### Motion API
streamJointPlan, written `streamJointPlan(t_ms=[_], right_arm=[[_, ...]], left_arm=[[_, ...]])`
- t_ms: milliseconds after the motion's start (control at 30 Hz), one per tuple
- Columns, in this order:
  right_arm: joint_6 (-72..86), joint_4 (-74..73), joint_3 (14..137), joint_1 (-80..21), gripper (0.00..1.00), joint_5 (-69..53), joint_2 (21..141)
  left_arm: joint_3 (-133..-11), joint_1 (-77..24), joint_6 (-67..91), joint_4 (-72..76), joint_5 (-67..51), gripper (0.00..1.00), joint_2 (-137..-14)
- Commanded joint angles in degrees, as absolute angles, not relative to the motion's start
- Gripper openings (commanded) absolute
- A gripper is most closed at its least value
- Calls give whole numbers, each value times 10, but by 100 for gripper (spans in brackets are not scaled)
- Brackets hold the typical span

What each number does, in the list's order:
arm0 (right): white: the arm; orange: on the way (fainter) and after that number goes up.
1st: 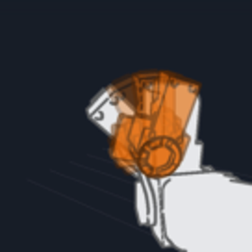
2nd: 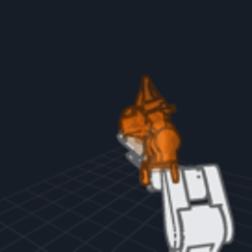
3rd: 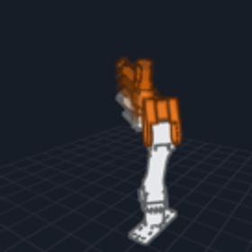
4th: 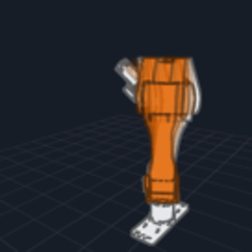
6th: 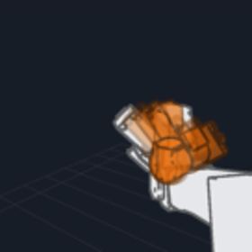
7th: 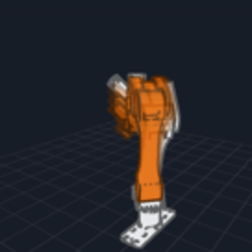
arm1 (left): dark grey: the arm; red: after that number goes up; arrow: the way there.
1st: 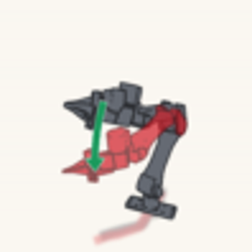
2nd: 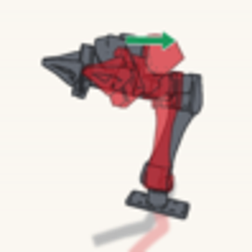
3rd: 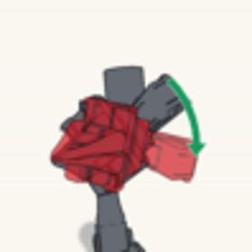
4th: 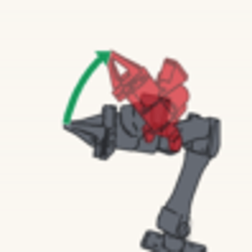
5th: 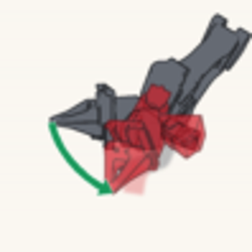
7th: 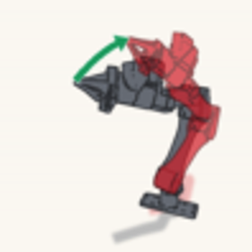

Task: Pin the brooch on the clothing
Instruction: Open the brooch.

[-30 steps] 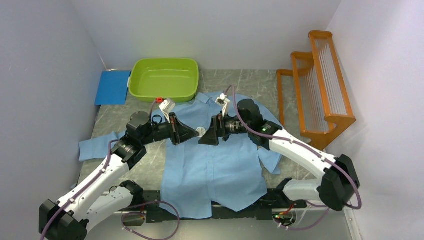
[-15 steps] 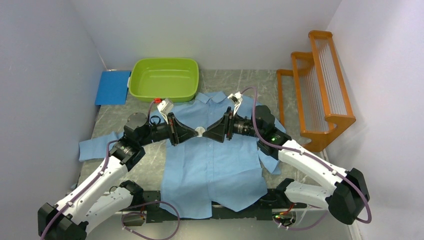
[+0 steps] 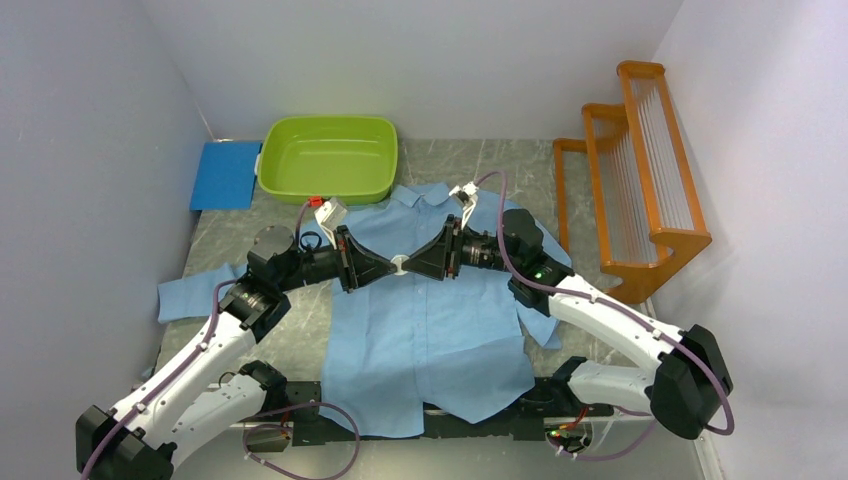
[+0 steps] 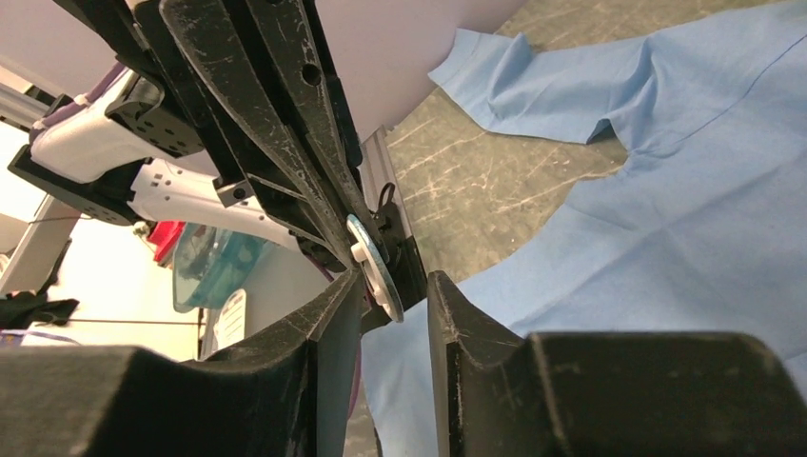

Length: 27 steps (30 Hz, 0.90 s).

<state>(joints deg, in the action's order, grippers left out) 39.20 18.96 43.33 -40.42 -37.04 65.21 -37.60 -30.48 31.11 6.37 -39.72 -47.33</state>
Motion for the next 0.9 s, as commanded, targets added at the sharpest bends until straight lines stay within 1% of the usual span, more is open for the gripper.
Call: streamJointPlan(t_ms=[0, 167, 233, 333, 367, 467, 700, 767, 867], right_arm=[[388, 221, 442, -402, 34, -391, 660], [380, 206, 443, -402, 21, -387, 663], [374, 190, 448, -402, 11, -381, 664], [358, 136, 471, -402, 1, -362, 673], [347, 109, 484, -403, 0, -352, 679], [327, 29, 519, -403, 0, -323, 694], [302, -37, 548, -406, 0, -290, 699], [297, -40, 549, -407, 4, -292, 701], [296, -31, 534, -406, 17, -296, 694]], left_arm=[[-375, -308, 313, 88, -406, 2, -467], [-376, -308, 313, 88, -403, 3, -464], [-376, -308, 315, 89, -404, 3, -464], [-381, -307, 312, 83, -406, 3, -466], [-385, -308, 309, 80, -406, 3, -467], [-395, -308, 299, 69, -408, 3, -472], [-408, -310, 293, 66, -411, 3, -485], [-410, -311, 289, 63, -411, 3, -488], [-410, -311, 284, 57, -402, 3, -489]])
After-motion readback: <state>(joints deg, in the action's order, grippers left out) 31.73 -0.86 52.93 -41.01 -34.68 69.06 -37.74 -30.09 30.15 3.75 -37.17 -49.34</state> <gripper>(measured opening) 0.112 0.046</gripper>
